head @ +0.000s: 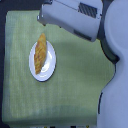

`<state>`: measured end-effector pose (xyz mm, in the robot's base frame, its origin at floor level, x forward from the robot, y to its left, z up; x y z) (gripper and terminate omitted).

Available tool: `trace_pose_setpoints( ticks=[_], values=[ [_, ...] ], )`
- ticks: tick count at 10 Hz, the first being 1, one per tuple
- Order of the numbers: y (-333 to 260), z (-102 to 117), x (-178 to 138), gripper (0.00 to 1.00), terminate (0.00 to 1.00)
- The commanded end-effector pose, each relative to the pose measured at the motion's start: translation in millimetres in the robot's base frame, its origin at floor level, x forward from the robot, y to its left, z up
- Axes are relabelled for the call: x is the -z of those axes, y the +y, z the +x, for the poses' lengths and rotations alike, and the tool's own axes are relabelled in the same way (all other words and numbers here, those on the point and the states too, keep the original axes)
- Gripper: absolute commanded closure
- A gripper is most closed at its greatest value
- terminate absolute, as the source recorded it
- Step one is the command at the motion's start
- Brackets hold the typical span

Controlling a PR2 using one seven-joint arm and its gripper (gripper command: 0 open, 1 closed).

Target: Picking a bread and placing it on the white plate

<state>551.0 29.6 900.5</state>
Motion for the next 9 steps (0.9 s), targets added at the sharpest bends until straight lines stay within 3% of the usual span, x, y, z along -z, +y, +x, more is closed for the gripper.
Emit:
trace_pose_setpoints(
  ticks=[1,5,9],
  values=[
    [-94.8,-7.5,-41.3,0.00,0.00],
    [-187.6,-28.3,-65.5,0.00,0.00],
    [-269.1,-34.9,-74.2,0.00,0.00]
  ],
)
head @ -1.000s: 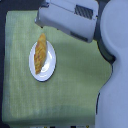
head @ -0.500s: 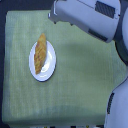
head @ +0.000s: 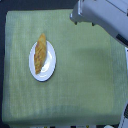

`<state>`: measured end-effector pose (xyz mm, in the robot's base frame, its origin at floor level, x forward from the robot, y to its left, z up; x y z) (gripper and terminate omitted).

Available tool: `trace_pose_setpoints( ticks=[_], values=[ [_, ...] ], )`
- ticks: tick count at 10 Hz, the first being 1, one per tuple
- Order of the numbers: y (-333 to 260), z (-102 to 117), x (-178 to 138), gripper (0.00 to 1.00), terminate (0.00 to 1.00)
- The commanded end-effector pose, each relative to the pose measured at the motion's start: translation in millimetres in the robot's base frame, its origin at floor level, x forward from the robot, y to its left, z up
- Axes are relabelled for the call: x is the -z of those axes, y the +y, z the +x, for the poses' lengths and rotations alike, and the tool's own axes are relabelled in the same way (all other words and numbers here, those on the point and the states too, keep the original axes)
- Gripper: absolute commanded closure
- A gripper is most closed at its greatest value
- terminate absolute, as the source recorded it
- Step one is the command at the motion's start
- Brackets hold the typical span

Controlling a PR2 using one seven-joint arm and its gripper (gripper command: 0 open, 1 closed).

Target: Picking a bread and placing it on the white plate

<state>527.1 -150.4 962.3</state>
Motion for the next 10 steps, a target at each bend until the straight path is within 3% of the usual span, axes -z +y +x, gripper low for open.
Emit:
trace_pose_setpoints(
  ticks=[1,9,10],
  values=[
    [-103.3,-11.5,-13.8,0.00,0.00],
    [-144.7,-37.9,-1.5,0.00,0.00],
    [-147.4,-39.1,-0.5,0.00,1.00]
  ],
)
